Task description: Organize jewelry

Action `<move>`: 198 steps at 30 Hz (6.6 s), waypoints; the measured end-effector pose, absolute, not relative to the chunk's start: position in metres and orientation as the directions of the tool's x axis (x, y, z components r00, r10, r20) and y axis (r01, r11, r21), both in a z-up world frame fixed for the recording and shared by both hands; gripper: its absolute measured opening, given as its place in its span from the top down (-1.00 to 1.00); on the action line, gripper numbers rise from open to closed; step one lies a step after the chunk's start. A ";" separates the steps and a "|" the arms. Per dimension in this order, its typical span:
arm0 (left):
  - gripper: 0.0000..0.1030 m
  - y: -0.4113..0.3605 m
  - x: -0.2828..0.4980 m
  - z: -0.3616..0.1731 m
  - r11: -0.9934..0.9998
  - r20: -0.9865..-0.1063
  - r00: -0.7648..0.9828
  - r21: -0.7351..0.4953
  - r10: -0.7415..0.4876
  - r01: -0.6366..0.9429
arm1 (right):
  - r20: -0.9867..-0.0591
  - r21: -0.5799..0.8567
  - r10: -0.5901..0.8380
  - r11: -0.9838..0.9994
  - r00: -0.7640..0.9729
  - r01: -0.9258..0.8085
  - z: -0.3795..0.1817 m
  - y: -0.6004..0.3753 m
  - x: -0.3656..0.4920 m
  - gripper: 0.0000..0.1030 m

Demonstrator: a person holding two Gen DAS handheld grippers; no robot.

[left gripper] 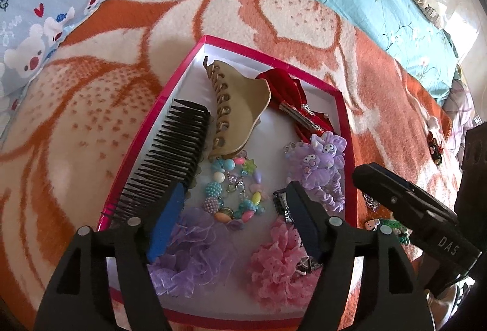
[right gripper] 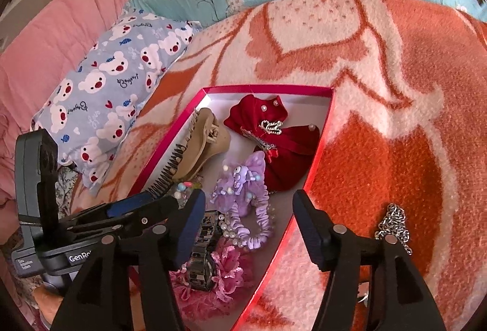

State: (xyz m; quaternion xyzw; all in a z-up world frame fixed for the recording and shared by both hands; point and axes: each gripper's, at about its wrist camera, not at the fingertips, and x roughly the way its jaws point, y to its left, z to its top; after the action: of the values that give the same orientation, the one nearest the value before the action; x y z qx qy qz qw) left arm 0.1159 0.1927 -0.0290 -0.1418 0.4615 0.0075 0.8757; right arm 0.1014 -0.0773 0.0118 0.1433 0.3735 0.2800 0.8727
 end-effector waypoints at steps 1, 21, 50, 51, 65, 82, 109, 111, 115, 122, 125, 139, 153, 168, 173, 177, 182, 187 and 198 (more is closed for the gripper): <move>-0.41 0.193 0.115 -0.028 0.960 -0.811 0.574 -0.239 -0.115 -0.145 | -0.568 0.461 0.595 0.802 0.569 -0.379 0.013 -0.080 0.100 -0.30; -0.61 0.199 0.085 -0.016 0.956 -0.797 0.594 -0.247 -0.107 -0.159 | -0.558 0.471 0.599 0.798 0.574 -0.375 0.014 -0.097 0.079 -0.69; -0.73 0.195 0.025 0.007 0.982 -0.796 0.598 -0.032 0.087 -0.184 | -0.528 0.353 0.617 0.784 0.583 -0.510 0.041 -0.093 0.012 -0.91; -0.72 0.194 0.023 0.008 0.983 -0.794 0.600 -0.023 0.095 -0.185 | -0.531 0.343 0.615 0.785 0.583 -0.516 0.041 -0.092 0.008 -0.91; -0.96 0.179 -0.011 0.030 0.985 -0.761 0.626 0.104 0.169 -0.140 | -0.473 0.405 0.650 0.760 0.595 -0.508 0.055 -0.139 -0.026 -0.95; -1.00 0.189 0.015 -0.004 0.972 -0.833 0.504 0.165 0.229 -0.169 | -0.642 0.223 0.553 0.797 0.531 -0.561 0.025 -0.085 -0.019 -0.96; -1.00 0.195 0.030 0.020 0.961 -0.794 0.547 0.174 0.266 -0.214 | -0.698 0.250 0.485 0.854 0.527 -0.456 0.033 -0.056 0.032 -0.96; -1.00 0.196 0.030 0.019 0.960 -0.794 0.547 0.169 0.266 -0.222 | -0.698 0.251 0.483 0.856 0.529 -0.451 0.031 -0.055 0.032 -0.96; -1.00 0.199 0.031 0.016 0.961 -0.800 0.542 0.156 0.258 -0.228 | -0.696 0.260 0.484 0.859 0.530 -0.442 0.027 -0.055 0.034 -0.96; -1.00 0.197 0.031 0.015 0.962 -0.802 0.540 0.157 0.255 -0.222 | -0.691 0.266 0.490 0.856 0.532 -0.443 0.026 -0.054 0.034 -0.96; -1.00 0.197 0.032 0.015 0.962 -0.802 0.540 0.157 0.257 -0.224 | -0.688 0.264 0.491 0.855 0.534 -0.445 0.027 -0.054 0.033 -0.96; -1.00 0.196 0.029 0.021 0.964 -0.791 0.558 0.150 0.251 -0.222 | -0.672 0.263 0.508 0.844 0.538 -0.468 0.035 -0.052 0.024 -0.96; -1.00 0.196 0.027 0.026 0.964 -0.785 0.567 0.149 0.251 -0.222 | -0.666 0.267 0.517 0.839 0.538 -0.475 0.036 -0.052 0.021 -0.96; -1.00 0.197 0.026 0.026 0.963 -0.784 0.567 0.146 0.252 -0.227 | -0.656 0.267 0.524 0.834 0.543 -0.483 0.040 -0.052 0.018 -0.96; -1.00 0.198 0.026 0.026 0.963 -0.784 0.567 0.147 0.253 -0.226 | -0.658 0.266 0.523 0.834 0.542 -0.483 0.040 -0.050 0.018 -0.96; -1.00 0.198 0.026 0.025 0.963 -0.785 0.566 0.147 0.253 -0.228 | -0.660 0.266 0.522 0.835 0.541 -0.481 0.040 -0.049 0.018 -0.96; -1.00 0.198 0.026 0.024 0.963 -0.785 0.566 0.145 0.253 -0.229 | -0.659 0.266 0.523 0.835 0.541 -0.483 0.039 -0.049 0.018 -0.96; -1.00 0.198 0.026 0.024 0.963 -0.785 0.565 0.146 0.253 -0.228 | -0.661 0.265 0.521 0.836 0.541 -0.481 0.039 -0.048 0.018 -0.96; -1.00 0.198 0.027 0.023 0.962 -0.786 0.564 0.145 0.253 -0.230 | -0.661 0.266 0.521 0.835 0.540 -0.481 0.038 -0.047 0.018 -0.96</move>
State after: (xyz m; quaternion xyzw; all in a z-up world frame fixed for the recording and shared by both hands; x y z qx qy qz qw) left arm 0.0270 0.1982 0.0232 0.0130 0.4465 0.1364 0.8842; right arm 0.0179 -0.0474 0.0381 0.0259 0.3855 0.2856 0.8770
